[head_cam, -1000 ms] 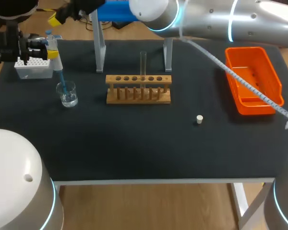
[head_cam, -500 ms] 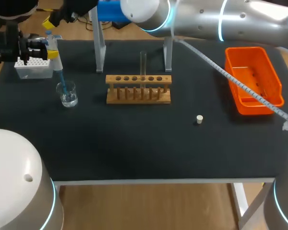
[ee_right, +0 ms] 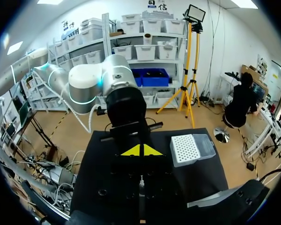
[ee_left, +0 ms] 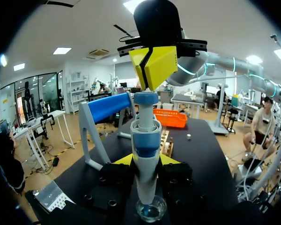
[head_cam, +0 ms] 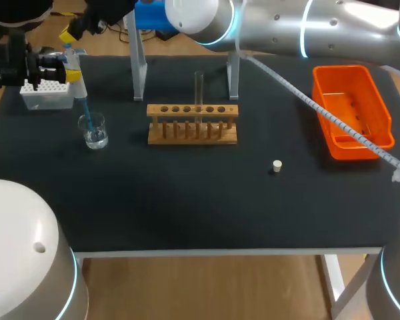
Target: Invert the test tube, pick up the pipette, mount the tip to pipette, aspirate from beaker and dispense into the tube, eject the tip, return the pipette, and cap with the stopper.
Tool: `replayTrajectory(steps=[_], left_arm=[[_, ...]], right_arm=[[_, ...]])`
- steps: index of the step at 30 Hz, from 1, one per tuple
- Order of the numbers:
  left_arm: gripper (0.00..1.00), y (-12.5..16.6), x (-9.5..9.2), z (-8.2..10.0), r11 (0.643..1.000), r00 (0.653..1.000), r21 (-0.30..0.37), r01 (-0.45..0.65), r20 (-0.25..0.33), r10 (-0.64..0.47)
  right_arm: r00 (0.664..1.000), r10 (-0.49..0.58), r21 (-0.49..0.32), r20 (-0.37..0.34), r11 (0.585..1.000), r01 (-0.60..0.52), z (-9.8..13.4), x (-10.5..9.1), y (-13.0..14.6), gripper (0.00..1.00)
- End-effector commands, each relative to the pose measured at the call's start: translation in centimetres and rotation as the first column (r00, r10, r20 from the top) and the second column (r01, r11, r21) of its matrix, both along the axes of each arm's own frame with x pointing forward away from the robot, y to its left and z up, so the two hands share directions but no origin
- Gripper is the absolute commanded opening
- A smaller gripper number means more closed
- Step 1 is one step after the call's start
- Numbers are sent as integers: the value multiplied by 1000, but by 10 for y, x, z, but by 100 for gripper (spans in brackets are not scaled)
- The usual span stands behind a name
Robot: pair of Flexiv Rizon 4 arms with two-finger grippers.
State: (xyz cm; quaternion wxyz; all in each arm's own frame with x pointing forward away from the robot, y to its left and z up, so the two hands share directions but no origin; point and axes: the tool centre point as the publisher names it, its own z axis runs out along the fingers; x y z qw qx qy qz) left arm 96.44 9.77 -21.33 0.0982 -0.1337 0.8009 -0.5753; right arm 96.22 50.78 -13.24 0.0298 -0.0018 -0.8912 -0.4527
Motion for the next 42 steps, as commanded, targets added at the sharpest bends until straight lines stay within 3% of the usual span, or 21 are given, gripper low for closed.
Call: replayTrajectory(steps=[1, 42], left_arm=[[0, -1, 0, 0, 1000, 1000, 1, -2, 3, 2], [0, -1, 0, 0, 1000, 1000, 1, -2, 3, 2]], right_arm=[[1000, 5, -13, -3, 1000, -5, 0, 3, 1, 0], [999, 20, -49, -37, 999, -22, -27, -9, -8, 0]])
